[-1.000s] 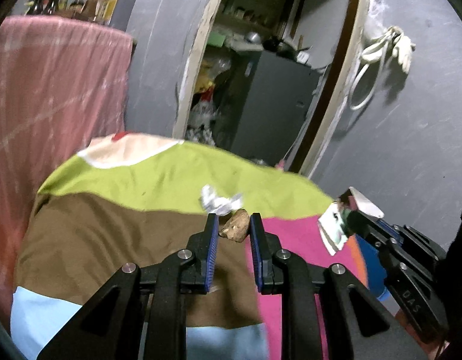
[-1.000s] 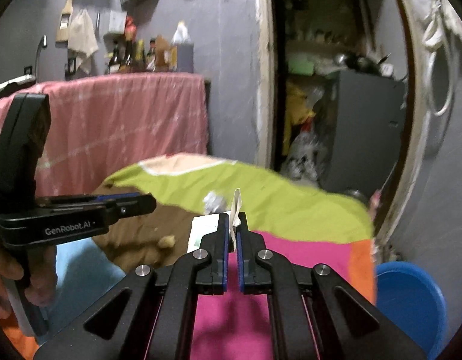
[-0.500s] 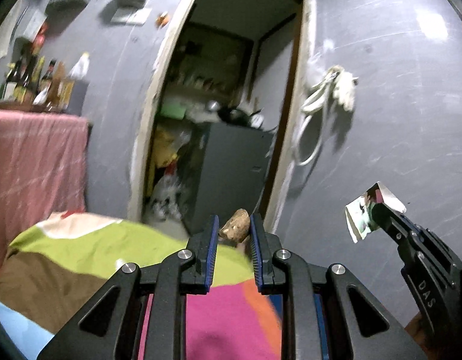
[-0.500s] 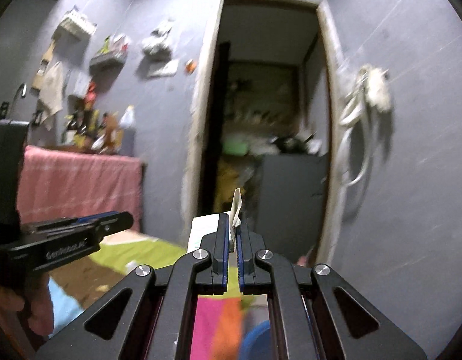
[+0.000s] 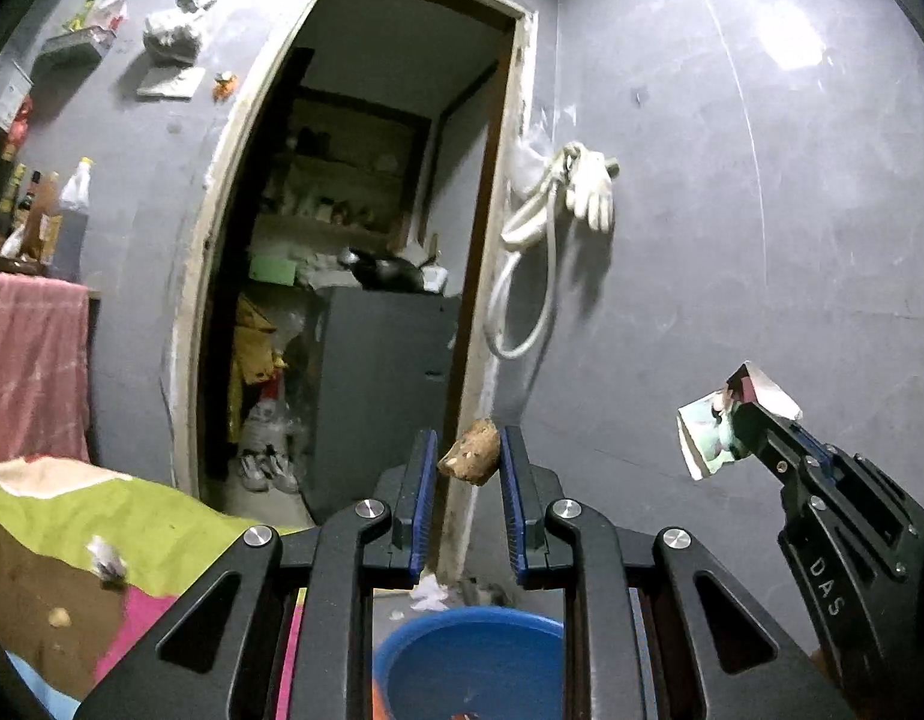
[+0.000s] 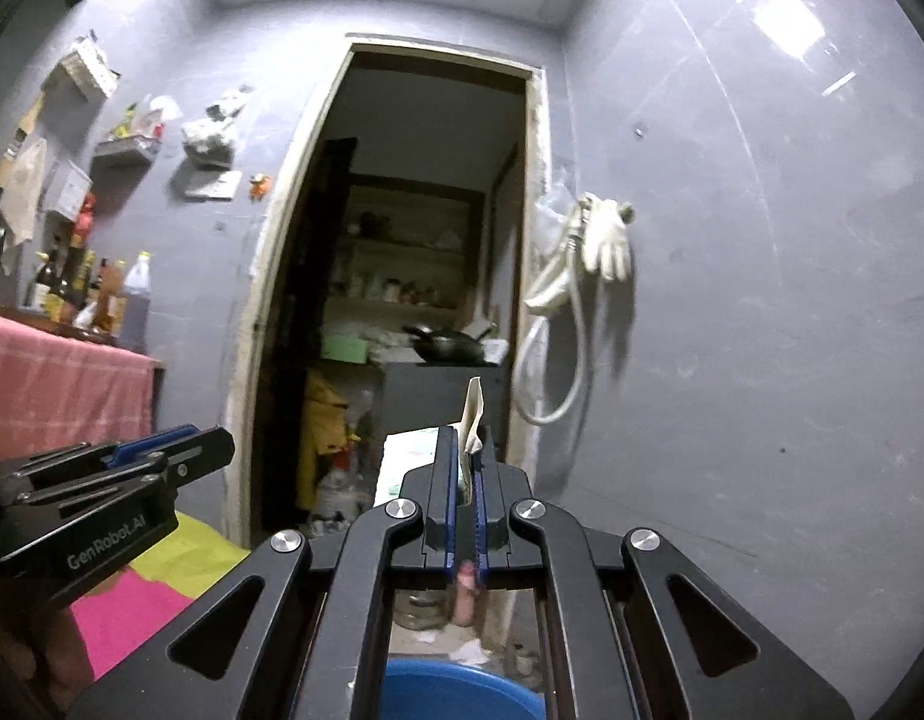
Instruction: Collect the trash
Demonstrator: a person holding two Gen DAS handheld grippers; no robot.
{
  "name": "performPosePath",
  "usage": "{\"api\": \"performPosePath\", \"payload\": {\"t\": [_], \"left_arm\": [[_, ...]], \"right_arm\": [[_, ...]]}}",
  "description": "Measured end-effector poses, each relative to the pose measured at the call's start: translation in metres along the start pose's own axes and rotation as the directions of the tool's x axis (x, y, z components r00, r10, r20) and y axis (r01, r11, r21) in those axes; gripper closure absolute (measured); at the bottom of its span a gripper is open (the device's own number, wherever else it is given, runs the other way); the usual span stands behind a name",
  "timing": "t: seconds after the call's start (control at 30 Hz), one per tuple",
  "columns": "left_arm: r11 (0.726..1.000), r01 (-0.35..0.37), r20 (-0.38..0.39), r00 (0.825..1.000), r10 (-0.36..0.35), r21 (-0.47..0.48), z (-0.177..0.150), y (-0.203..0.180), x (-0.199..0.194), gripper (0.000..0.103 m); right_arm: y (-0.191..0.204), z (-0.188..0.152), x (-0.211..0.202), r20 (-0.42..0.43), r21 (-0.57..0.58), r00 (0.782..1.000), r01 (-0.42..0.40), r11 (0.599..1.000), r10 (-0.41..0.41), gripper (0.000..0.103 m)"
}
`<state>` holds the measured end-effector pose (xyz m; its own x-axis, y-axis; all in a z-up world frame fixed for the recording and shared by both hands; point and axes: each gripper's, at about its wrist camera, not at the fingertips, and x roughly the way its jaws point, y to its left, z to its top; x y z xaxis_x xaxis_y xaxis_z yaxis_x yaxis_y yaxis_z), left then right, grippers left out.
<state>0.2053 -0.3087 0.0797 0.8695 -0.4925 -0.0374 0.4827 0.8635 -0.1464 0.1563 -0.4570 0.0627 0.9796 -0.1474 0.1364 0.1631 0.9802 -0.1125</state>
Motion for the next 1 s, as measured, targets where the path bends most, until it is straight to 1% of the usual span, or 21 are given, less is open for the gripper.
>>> {"api": "performPosePath", "payload": {"t": [0.23, 0.43, 0.6, 0.77, 0.87, 1.0], "left_arm": [[1.000, -0.008, -0.090, 0.996, 0.008, 0.001, -0.027, -0.014, 0.030, 0.086], [1.000, -0.018, -0.183, 0.983, 0.016, -0.009, -0.052, -0.016, 0.054, 0.086], [0.999, -0.019, -0.263, 0.965, 0.011, -0.027, -0.071, -0.015, 0.067, 0.086], [0.999, -0.018, -0.330, 0.944, 0.006, -0.034, -0.086, -0.015, 0.075, 0.086], [0.999, -0.026, -0.375, 0.927, 0.011, -0.036, -0.093, -0.011, 0.085, 0.086], [0.996, -0.030, -0.431, 0.902, -0.007, -0.078, -0.105, -0.005, 0.096, 0.086]], "right_arm": [[-0.033, -0.030, 0.005, -0.089, 0.036, 0.996, 0.029, 0.999, -0.026, 0.100], [-0.049, -0.057, 0.015, -0.192, 0.077, 0.981, 0.028, 0.997, -0.013, 0.100], [-0.054, -0.072, 0.023, -0.268, 0.114, 0.963, 0.019, 0.993, 0.012, 0.100], [-0.054, -0.084, 0.035, -0.337, 0.158, 0.940, -0.002, 0.987, 0.056, 0.100], [-0.053, -0.091, 0.043, -0.378, 0.176, 0.922, -0.013, 0.984, 0.079, 0.100], [-0.055, -0.099, 0.051, -0.421, 0.207, 0.902, -0.012, 0.978, 0.100, 0.100]]}}
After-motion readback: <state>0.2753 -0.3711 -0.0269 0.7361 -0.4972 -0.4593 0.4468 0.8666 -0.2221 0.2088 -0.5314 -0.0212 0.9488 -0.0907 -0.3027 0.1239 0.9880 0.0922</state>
